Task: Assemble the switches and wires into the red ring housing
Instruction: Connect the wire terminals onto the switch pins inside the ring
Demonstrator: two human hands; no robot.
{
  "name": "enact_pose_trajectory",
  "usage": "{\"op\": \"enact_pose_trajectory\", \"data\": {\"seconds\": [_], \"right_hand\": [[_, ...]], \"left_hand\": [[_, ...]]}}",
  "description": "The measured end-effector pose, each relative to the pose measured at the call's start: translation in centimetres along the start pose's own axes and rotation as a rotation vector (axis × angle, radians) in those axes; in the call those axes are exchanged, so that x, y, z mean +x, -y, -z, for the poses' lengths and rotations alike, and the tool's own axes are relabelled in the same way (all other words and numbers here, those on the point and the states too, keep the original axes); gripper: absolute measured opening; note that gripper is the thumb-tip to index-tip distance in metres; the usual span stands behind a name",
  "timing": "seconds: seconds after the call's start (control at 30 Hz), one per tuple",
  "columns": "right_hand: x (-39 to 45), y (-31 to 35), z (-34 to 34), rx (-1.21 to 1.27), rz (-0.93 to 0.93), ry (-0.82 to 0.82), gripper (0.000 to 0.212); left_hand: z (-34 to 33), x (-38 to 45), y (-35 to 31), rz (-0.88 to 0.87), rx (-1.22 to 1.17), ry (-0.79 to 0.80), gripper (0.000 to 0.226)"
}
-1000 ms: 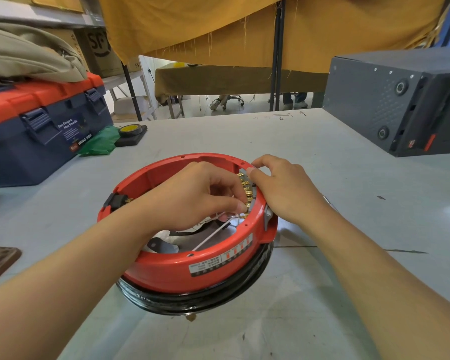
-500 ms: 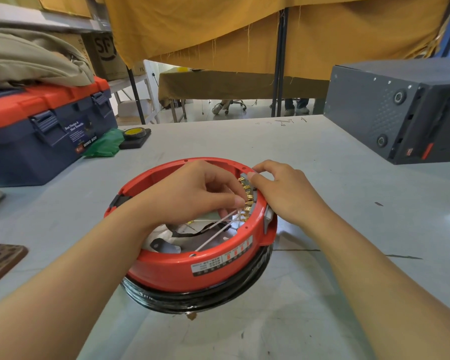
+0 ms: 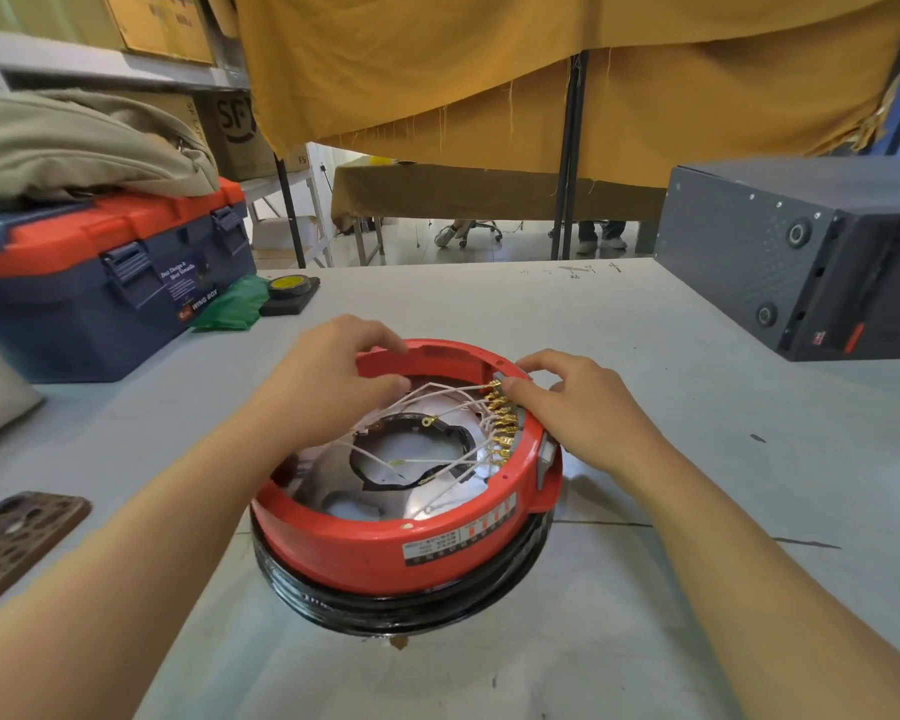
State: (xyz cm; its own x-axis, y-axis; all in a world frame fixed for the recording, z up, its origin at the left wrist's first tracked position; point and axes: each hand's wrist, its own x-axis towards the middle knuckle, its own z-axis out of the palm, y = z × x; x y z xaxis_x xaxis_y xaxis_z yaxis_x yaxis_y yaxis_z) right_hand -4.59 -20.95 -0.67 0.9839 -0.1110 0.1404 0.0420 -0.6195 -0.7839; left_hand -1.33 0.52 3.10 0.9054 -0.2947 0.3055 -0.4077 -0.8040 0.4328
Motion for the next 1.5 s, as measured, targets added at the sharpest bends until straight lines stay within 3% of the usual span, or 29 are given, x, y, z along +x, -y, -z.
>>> {"op": "enact_pose_trajectory", "data": {"seconds": [0.2, 0.37, 0.53, 0.63, 0.77, 0.87, 1.0, 1.13, 1.27, 1.4, 1.5], "right_hand": [[0.2, -0.4, -0.3, 0.001, -0.077, -0.083, 0.045], [0.2, -0.3, -0.1, 0.022, -0.064, -0.135, 0.031], [-0.1, 0.1, -0.3, 0.115, -0.064, -0.124, 0.029], [-0.2, 0.8, -0.2, 0.304, -0.114, -0.079, 0.031], [0.2, 2.3, 0.4, 0.499, -0.040, -0.024, 0.021], [0.3, 3.4, 0.8, 0.565, -0.018, 0.051, 0.037], [-0.1, 3.8, 1.5, 0.639, -0.030, -0.082, 0.061], [-1.5, 4.0, 2.0, 0.818, -0.016, -0.092, 0.067], [-2.9, 5.1, 1.8, 0.987, 0.063, -0.011, 0.046], [-3.1, 7.0, 2.7, 0.850, 0.183, -0.079, 0.024], [-3.1, 8.2, 3.5, 0.690, 0.289, -0.024, 0.016]], "left_hand": [[1.1, -1.7, 3.6, 0.284, -0.038, 0.030, 0.052], [1.5, -2.1, 5.1, 0.441, -0.181, 0.077, 0.028], [0.9, -2.4, 5.0, 0.462, -0.313, -0.115, 0.019], [0.6, -2.8, 5.2, 0.469, -0.417, -0.202, 0.020], [0.8, -3.0, 5.4, 0.464, -0.550, -0.323, 0.022], [0.9, -2.8, 5.3, 0.468, -0.647, -0.423, 0.021], [-0.2, -2.6, 5.1, 0.470, -0.772, -0.486, 0.022], [-2.2, -2.4, 4.0, 0.523, -0.968, -0.467, 0.019], [-3.9, -2.2, 2.2, 0.608, -1.189, -0.420, 0.019], [-5.0, -2.6, 0.8, 0.634, -1.401, -0.262, 0.018], [-4.7, -2.7, 0.9, 0.605, -1.380, -0.094, 0.021]]}}
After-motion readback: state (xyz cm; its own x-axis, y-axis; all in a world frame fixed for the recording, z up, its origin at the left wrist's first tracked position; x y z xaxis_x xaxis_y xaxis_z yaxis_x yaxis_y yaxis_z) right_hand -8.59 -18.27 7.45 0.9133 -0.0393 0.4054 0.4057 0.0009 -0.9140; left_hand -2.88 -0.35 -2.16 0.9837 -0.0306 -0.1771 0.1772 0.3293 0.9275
